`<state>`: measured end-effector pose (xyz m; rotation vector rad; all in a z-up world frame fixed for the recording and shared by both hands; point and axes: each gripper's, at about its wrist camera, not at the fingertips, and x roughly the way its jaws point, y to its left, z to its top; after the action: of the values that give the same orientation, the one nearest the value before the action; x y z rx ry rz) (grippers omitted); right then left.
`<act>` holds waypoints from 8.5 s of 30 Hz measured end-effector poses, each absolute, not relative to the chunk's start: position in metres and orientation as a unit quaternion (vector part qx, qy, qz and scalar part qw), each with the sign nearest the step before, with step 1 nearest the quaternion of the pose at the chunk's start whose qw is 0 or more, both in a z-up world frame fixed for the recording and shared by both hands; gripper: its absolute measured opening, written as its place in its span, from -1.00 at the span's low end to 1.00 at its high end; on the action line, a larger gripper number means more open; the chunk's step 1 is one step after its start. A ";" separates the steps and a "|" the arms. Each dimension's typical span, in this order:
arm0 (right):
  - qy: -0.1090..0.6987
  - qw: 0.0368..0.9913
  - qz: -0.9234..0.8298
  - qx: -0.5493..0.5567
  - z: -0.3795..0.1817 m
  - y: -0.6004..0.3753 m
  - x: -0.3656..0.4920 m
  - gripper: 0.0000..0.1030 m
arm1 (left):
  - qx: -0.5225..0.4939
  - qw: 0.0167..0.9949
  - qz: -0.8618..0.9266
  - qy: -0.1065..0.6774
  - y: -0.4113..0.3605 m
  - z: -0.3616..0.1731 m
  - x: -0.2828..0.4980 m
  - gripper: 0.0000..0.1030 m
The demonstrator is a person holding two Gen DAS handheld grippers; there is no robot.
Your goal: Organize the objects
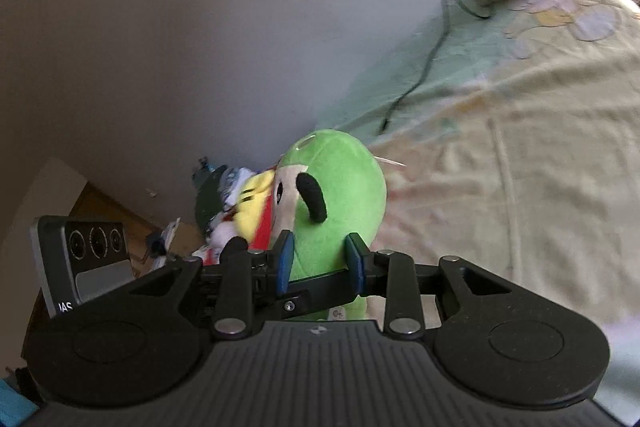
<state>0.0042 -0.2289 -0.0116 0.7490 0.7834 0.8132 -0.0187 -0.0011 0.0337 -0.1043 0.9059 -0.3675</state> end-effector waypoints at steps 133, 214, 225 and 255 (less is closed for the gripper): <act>0.327 0.880 0.278 0.201 0.021 0.057 -0.009 -0.22 | -0.009 0.887 -0.103 0.449 0.239 0.030 -0.018 0.77; 0.332 0.895 0.262 0.142 0.025 0.030 -0.044 0.06 | 0.052 0.942 0.008 0.333 0.211 0.042 -0.074 0.85; 0.371 0.915 0.130 0.088 0.029 -0.052 -0.054 0.15 | 0.064 0.925 -0.059 0.370 0.127 0.069 -0.083 0.86; 0.456 0.888 0.045 0.034 0.013 -0.073 -0.057 0.46 | 0.036 0.869 0.010 0.494 0.098 0.028 -0.084 0.93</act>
<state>-0.0567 -0.0735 0.0134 0.0703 0.9480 0.0941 -0.0844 0.0980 0.0282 0.0751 1.0335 0.0206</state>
